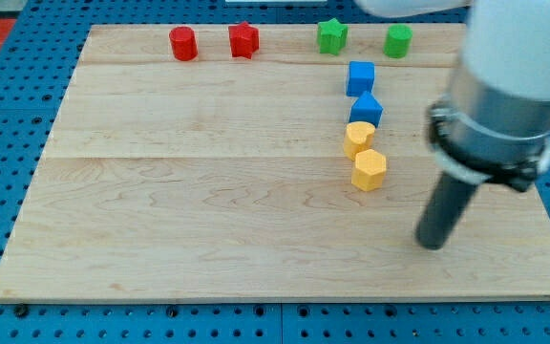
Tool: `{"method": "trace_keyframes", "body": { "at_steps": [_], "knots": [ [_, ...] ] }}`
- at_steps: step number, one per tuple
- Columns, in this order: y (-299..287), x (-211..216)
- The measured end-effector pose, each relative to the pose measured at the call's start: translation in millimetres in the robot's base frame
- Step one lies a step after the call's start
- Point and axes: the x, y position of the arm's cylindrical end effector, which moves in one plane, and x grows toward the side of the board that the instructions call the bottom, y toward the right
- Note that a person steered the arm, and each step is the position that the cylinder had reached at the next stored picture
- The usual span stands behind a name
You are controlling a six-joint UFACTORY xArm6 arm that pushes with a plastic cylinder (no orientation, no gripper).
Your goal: Place the hexagon at the bottom center of the board
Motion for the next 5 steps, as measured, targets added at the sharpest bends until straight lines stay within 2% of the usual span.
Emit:
{"method": "trace_keyframes", "body": {
  "at_steps": [1,2,3,4,5],
  "knots": [
    [-4,-47],
    [-84,-76],
    [-53,-88],
    [-93,-114],
    [-138,-115]
  ]
}}
